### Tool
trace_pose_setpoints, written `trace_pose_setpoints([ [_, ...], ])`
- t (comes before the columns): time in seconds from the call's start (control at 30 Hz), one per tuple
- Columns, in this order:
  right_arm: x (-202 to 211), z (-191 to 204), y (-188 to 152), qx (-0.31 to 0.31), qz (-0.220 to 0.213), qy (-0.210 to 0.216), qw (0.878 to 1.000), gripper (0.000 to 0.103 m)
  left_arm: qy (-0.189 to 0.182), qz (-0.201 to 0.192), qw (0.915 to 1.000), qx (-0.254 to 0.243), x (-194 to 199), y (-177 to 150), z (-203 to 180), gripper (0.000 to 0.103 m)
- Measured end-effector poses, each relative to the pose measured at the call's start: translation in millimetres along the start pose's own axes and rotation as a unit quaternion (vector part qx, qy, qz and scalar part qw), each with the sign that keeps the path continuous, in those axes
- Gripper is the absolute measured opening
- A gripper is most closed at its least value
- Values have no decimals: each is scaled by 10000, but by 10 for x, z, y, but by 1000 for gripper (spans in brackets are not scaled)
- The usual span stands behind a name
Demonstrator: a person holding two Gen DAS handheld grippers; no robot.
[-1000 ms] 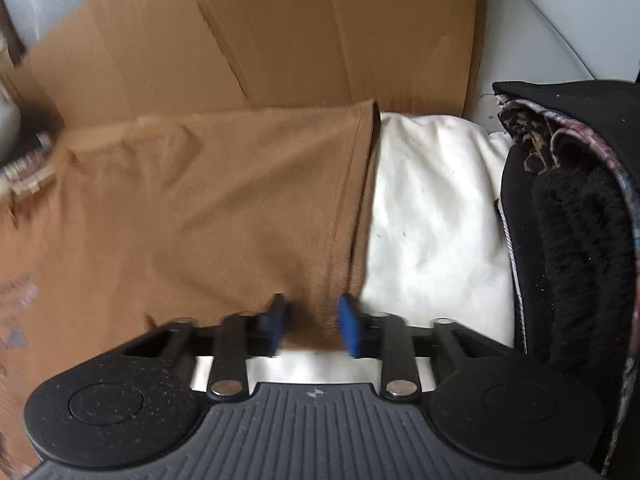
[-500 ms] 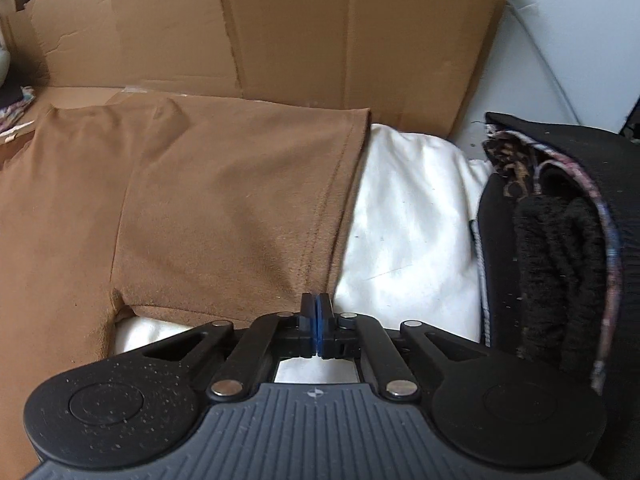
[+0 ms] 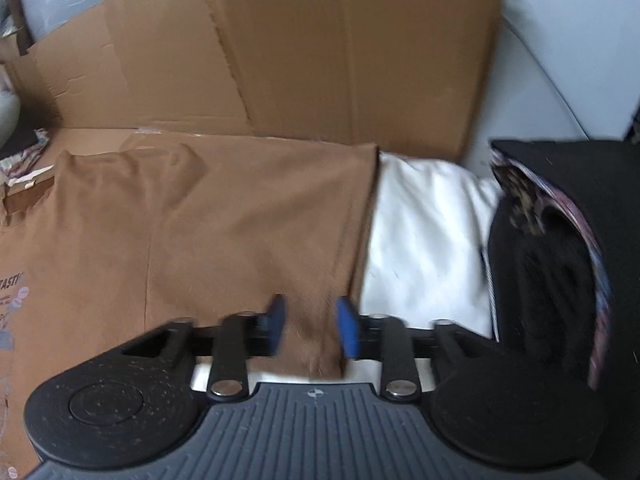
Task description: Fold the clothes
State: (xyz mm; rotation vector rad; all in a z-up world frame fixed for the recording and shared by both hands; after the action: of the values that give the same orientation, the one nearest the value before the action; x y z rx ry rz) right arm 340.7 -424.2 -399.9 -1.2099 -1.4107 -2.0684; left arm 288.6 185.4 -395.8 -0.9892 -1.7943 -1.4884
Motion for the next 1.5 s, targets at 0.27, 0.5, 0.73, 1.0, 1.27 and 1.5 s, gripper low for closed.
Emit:
trace_pose_setpoints([
  [0.27,-305,30,16,224,56,-410,9989,38,-43,85,10000,-3,-44,-40,-13,80],
  [0.5,-299,6,6,526,58,-746,9958,15,-59,68,9999,49,-40,-40,-19,80],
  [0.73,-277,-27,2,476,113,-648,9967,0,-187,62,9997,-111,-86,86,-178,80],
  [1.0,-257,-106,-33,133,68,-547,9984,0,-394,170,9968,-672,-312,391,-585,80],
  [1.27,-262,-145,-38,13,62,-378,9993,0,-631,181,9909,-1172,-690,686,-1216,80],
  [1.5,-129,-192,6,-332,-51,156,9993,2,-981,206,9833,-1521,-949,823,-1829,80],
])
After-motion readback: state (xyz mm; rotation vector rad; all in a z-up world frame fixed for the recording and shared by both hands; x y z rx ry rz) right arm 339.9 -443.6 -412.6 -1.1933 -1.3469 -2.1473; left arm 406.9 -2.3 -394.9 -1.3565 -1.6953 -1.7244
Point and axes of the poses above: each gripper's, at about its wrist camera, not at the fingertips, and x roughly against the way its jaws point, z to its left, y to its top, the point moved 7 cm from there along -x, roughly the way its jaws point, and after that the axes turned 9 degrees about -x, right-handed, at the moved point
